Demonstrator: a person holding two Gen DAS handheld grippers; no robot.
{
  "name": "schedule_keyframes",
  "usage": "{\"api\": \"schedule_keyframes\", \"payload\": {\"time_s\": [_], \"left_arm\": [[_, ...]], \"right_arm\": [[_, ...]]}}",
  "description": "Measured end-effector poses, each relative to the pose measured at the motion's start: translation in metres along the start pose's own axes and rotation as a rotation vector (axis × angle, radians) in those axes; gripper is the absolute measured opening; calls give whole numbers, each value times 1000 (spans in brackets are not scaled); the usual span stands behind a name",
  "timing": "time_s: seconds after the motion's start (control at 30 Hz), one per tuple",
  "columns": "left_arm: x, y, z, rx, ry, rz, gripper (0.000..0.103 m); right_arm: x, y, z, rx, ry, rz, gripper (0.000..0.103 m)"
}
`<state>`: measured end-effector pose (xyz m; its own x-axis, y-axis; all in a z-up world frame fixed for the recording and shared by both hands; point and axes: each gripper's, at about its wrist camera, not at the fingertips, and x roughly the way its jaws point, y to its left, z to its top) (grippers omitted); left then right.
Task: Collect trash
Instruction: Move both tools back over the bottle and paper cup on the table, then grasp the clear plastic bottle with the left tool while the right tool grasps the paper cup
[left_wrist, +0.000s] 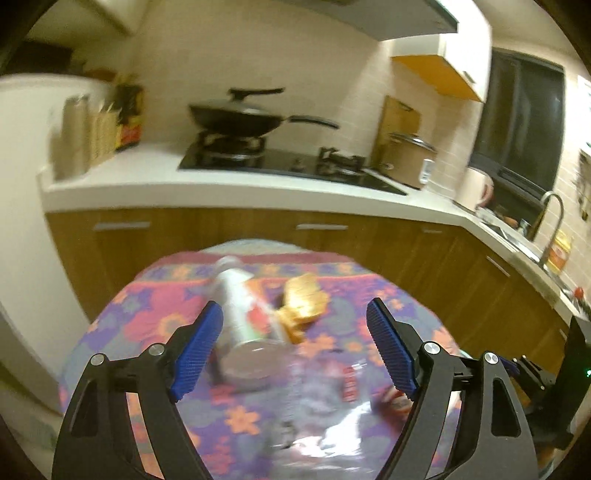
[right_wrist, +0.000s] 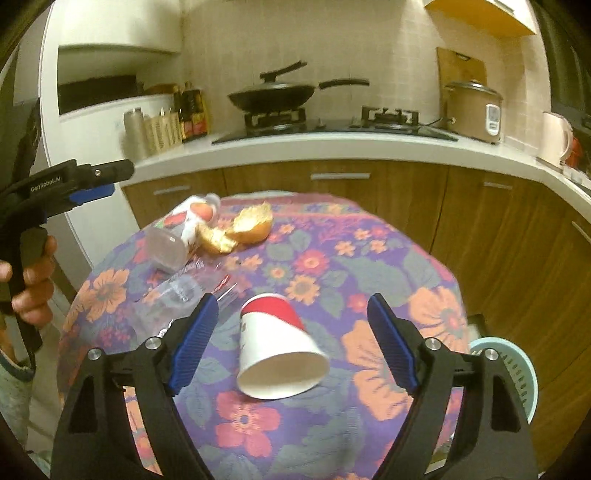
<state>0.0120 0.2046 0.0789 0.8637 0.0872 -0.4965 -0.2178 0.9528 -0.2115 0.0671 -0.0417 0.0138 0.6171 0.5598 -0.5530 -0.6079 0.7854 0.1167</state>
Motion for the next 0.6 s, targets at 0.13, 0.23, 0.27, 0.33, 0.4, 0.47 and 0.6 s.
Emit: {"api": "schedule_keyframes", "payload": {"time_s": [0.13,0.23,0.27,0.33,0.4,0.47,0.6], "left_arm": [[13,32,-5,-76,42,0,81],[32,50,-9,-136,86,-21,82],[37,53,-11,-144,99,-24,82],[48,55,-14,-156,121,-34,82],[56,59,-18,-164,134,-42,82],[67,61,-19,-178,152,-48,82],[86,64,-19,-196,178,-50,82]], "right_arm": [[15,2,-5,-9,35,-7,84],[30,-1,-9,-17,56,2,84],[33,-2,-10,-18,60,5,84],[42,-4,-14,-19,80,10,84],[46,-4,-15,-23,85,15,84],[49,-5,-16,-19,86,16,84],[50,-6,-14,-9,83,9,84]]}}
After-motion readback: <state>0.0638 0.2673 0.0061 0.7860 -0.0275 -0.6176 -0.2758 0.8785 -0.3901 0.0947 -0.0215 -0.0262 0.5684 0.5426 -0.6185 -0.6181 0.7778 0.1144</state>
